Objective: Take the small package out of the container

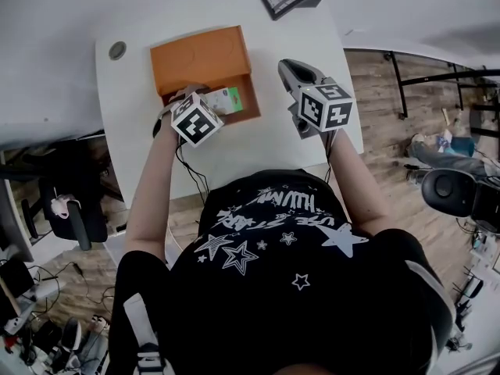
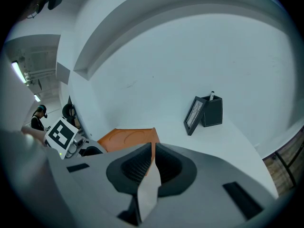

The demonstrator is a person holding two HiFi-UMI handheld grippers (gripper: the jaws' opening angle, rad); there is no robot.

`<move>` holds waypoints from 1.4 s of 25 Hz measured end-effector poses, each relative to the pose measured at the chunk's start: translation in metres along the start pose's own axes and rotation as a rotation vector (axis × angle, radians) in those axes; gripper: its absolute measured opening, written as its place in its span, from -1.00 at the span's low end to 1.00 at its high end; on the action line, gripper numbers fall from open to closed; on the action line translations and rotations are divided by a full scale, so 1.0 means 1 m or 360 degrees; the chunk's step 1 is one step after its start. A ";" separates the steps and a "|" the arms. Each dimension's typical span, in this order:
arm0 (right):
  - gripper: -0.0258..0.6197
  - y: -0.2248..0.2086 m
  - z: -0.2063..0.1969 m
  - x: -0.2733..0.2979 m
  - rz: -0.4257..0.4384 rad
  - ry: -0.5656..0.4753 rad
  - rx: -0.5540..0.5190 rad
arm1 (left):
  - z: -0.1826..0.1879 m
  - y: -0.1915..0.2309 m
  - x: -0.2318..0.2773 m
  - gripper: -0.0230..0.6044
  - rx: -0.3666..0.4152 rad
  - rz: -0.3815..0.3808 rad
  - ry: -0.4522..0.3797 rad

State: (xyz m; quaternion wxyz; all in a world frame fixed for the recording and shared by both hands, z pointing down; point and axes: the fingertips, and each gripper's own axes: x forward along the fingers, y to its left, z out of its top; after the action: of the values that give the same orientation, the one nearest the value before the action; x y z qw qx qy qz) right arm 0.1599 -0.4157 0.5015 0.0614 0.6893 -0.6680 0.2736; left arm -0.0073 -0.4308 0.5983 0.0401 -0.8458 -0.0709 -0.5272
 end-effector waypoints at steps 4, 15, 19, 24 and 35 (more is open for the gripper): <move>-0.75 0.001 0.000 0.000 0.0000 0.0002 0.0004 | -0.004 -0.001 0.008 0.29 0.0040 -0.0002 0.0140; -0.75 0.008 -0.004 0.001 0.0006 -0.0005 0.0031 | -0.010 -0.001 0.014 0.26 0.0080 0.0021 0.0246; -0.75 0.011 -0.008 0.000 0.0015 -0.0010 0.0043 | -0.008 -0.001 0.016 0.25 0.0082 0.0028 0.0206; -0.75 0.010 -0.008 -0.006 0.0018 -0.0020 0.0049 | -0.007 -0.002 0.015 0.23 0.0091 0.0034 0.0183; -0.75 0.014 -0.003 -0.019 0.0083 -0.0043 0.0040 | -0.003 -0.006 -0.003 0.21 0.0070 0.0124 0.0121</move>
State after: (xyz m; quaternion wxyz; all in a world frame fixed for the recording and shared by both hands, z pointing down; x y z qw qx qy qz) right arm 0.1468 -0.3989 0.4915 0.0365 0.6760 -0.6830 0.2743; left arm -0.0124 -0.4256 0.5964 0.0819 -0.8262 -0.0479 -0.5553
